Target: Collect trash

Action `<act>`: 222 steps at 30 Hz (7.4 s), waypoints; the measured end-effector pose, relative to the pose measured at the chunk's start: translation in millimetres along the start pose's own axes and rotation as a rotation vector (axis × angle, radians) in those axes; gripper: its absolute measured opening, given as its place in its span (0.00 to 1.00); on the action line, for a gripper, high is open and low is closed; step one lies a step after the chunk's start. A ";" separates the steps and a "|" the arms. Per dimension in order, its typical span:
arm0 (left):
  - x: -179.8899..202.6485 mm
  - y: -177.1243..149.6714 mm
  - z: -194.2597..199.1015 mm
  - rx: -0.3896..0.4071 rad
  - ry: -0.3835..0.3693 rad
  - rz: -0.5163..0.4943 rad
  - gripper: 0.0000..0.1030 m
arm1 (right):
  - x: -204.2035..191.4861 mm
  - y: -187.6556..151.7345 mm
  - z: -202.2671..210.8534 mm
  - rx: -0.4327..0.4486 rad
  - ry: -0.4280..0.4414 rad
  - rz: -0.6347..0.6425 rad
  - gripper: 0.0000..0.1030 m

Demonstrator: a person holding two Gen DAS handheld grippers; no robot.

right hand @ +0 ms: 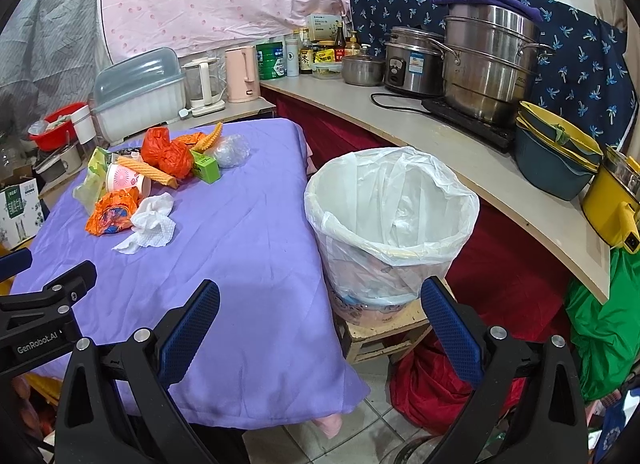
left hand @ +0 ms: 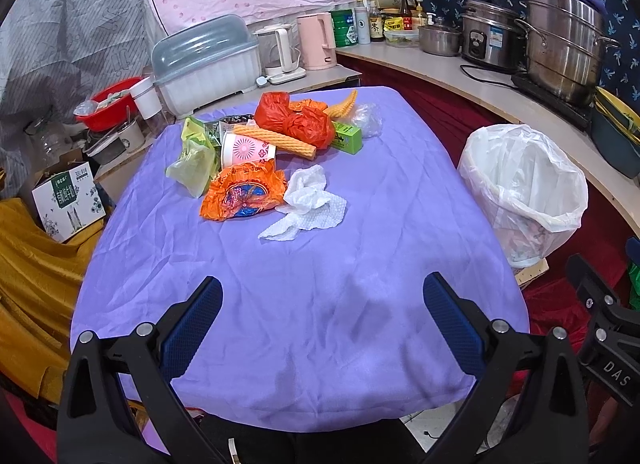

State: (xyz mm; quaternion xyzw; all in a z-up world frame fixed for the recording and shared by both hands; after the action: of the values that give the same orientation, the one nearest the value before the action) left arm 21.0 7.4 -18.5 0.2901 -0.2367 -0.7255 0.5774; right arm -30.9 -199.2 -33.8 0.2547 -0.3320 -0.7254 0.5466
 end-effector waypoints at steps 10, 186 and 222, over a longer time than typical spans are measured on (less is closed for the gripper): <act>-6.1 5.8 -8.2 0.005 -0.014 0.000 0.93 | -9.2 7.7 -12.2 -0.009 -0.019 0.009 0.94; -11.5 116.2 -126.3 0.027 -0.173 0.119 0.63 | -58.0 91.6 -108.0 0.053 0.179 -0.143 0.44; -237.9 89.4 -202.4 -0.057 0.048 0.419 0.90 | -229.4 121.4 -198.7 -0.040 0.314 0.012 0.59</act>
State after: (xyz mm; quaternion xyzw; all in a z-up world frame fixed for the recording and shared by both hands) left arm 263.4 218.0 -68.4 0.2354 -0.2573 -0.5888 0.7292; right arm 253.0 -41.0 -69.2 0.3519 -0.2295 -0.6800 0.6009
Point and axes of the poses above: each gripper's, at about its wrist camera, not at the fingertips, and z roughly against the way its jaws point, x to its right, y to its top, the point moved 3 cm from there along -z, roughly the way its jaws point, and after that the axes turned 2 degrees about -z, right-handed, at the moved point
